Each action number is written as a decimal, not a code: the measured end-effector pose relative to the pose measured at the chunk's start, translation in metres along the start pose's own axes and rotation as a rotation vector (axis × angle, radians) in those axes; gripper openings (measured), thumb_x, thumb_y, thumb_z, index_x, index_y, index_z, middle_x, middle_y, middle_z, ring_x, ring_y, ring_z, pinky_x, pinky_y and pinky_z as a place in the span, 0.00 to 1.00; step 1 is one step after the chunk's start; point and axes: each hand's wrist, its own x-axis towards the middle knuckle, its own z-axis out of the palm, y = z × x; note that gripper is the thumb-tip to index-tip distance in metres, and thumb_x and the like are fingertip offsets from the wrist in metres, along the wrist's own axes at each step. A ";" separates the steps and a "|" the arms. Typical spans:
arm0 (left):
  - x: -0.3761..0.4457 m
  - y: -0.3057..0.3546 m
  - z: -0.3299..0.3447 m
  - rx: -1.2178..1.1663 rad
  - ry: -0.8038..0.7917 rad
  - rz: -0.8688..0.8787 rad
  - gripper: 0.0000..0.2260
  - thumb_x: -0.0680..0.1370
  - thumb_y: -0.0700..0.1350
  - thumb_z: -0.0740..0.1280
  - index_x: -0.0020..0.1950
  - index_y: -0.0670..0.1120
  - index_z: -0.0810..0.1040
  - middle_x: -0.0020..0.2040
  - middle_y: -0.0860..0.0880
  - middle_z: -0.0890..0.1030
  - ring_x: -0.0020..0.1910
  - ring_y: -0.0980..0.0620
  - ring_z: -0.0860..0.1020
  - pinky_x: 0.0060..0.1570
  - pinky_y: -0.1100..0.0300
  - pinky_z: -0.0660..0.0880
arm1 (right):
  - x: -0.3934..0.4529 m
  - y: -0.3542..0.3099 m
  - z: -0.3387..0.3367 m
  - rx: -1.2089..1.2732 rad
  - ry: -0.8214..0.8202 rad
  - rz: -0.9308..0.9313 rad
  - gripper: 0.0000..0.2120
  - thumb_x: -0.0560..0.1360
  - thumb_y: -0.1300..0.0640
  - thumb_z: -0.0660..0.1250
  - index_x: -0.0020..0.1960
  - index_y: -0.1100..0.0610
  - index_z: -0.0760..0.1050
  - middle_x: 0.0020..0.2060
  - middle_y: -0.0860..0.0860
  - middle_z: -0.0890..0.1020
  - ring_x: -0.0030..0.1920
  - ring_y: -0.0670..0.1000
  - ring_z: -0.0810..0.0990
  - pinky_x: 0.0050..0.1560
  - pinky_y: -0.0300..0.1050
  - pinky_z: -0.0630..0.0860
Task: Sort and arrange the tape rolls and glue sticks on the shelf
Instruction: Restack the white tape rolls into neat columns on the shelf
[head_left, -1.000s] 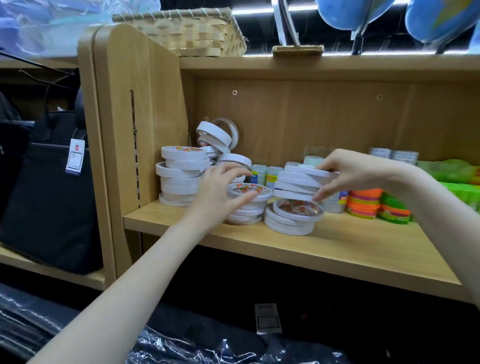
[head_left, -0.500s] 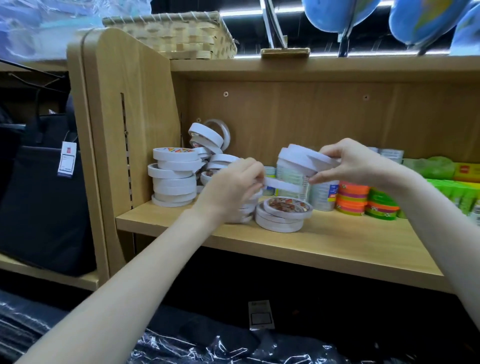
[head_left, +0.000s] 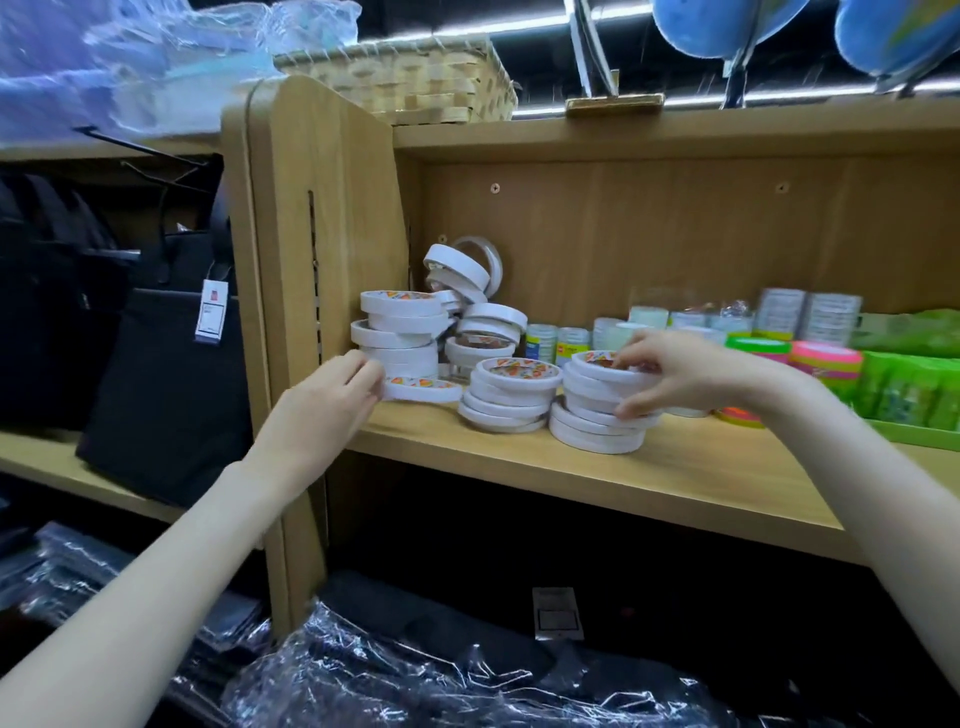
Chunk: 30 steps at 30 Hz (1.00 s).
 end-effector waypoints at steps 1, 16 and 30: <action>-0.003 -0.003 -0.002 0.025 -0.014 0.010 0.08 0.72 0.36 0.70 0.45 0.42 0.72 0.40 0.46 0.74 0.35 0.48 0.74 0.25 0.57 0.74 | 0.001 0.000 0.001 -0.022 -0.016 -0.005 0.16 0.69 0.51 0.73 0.52 0.60 0.77 0.54 0.55 0.75 0.51 0.55 0.74 0.53 0.49 0.70; 0.007 -0.030 -0.026 -0.177 -0.461 -0.394 0.21 0.77 0.33 0.58 0.69 0.46 0.69 0.65 0.47 0.73 0.65 0.48 0.70 0.63 0.56 0.68 | 0.026 -0.035 -0.011 -0.100 0.076 0.041 0.17 0.70 0.44 0.70 0.52 0.54 0.76 0.46 0.49 0.75 0.52 0.52 0.74 0.47 0.45 0.72; 0.122 -0.030 0.015 -0.163 -0.243 -0.355 0.16 0.80 0.48 0.58 0.67 0.46 0.69 0.64 0.46 0.73 0.62 0.45 0.70 0.59 0.54 0.65 | 0.181 -0.048 -0.025 0.215 0.111 -0.078 0.23 0.75 0.54 0.67 0.68 0.56 0.66 0.66 0.55 0.71 0.64 0.54 0.71 0.63 0.46 0.68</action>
